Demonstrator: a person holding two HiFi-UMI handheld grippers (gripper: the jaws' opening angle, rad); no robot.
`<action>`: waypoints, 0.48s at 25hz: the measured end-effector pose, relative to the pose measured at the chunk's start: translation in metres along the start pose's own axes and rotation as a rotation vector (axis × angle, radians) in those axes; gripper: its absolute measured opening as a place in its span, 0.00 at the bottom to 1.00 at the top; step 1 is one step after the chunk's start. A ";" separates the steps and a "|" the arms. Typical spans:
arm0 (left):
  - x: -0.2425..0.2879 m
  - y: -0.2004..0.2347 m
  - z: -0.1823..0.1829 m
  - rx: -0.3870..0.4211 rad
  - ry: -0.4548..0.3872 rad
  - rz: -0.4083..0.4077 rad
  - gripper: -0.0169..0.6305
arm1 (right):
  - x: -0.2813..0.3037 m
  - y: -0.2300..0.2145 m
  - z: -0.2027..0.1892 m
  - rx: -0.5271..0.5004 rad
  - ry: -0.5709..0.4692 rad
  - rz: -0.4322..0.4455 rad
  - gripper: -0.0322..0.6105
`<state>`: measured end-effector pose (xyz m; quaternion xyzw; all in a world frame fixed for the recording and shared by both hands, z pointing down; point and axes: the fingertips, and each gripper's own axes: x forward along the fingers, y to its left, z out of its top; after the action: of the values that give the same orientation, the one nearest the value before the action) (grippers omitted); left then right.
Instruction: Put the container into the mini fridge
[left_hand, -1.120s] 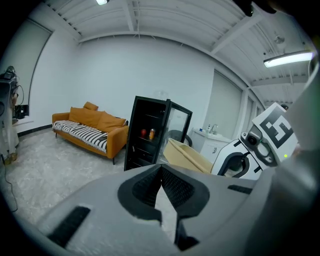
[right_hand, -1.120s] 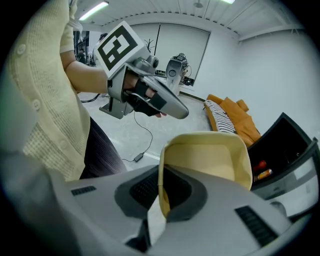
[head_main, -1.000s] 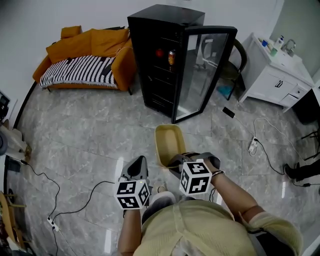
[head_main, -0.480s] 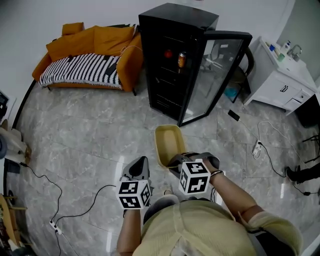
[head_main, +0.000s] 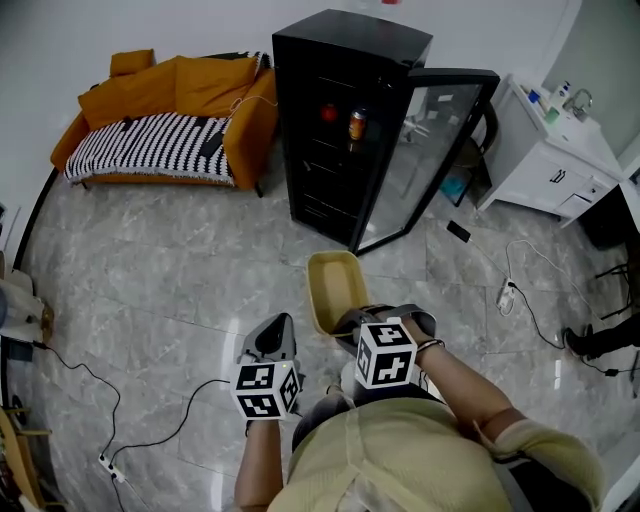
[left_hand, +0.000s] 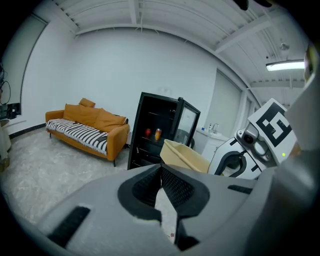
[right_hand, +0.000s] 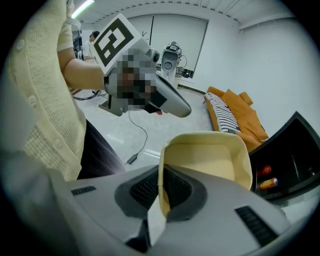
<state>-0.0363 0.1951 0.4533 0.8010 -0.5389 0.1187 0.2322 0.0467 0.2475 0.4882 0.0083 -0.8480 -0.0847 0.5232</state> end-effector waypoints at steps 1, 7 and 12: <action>0.001 0.002 0.001 -0.002 -0.001 0.004 0.06 | 0.000 -0.004 0.001 -0.003 -0.001 0.001 0.10; 0.008 0.019 0.017 -0.011 -0.018 0.049 0.06 | 0.008 -0.031 0.008 -0.047 -0.017 0.026 0.10; 0.031 0.030 0.035 -0.019 -0.029 0.075 0.06 | 0.010 -0.059 0.007 -0.084 -0.037 0.046 0.10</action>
<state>-0.0534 0.1429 0.4441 0.7795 -0.5731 0.1104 0.2275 0.0317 0.1892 0.4852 -0.0344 -0.8531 -0.1083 0.5093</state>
